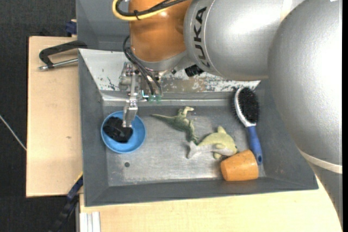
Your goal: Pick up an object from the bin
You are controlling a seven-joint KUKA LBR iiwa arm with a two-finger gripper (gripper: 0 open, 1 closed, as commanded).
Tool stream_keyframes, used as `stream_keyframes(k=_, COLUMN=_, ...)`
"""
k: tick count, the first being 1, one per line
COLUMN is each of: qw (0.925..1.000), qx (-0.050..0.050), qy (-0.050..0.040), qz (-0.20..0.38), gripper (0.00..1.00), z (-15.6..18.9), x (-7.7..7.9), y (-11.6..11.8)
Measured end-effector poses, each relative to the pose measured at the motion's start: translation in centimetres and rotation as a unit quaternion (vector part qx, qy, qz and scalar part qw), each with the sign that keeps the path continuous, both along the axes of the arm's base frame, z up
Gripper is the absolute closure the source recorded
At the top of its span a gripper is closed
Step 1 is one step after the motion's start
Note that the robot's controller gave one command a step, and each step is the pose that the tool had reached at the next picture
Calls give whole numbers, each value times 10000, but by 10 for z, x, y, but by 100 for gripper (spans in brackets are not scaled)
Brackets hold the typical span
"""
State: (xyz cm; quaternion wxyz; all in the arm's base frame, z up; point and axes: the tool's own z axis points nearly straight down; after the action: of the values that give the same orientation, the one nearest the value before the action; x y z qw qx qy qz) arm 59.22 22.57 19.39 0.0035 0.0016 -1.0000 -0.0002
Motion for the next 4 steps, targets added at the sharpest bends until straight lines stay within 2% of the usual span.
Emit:
stream_keyframes(k=1, qw=9950, qx=17, qy=-60, qz=-1000, gripper=0, z=-110, x=-13, y=8)
stream_keyframes(k=2, qw=9921, qx=18, qy=-61, qz=-1255, gripper=0, z=-92, x=-2, y=5)
stream_keyframes(k=3, qw=9847, qx=14, qy=-51, qz=-1740, gripper=0, z=-93, x=7, y=5)
stream_keyframes(k=4, qw=9707, qx=-4, qy=-44, qz=-2404, gripper=0, z=-119, x=12, y=4)
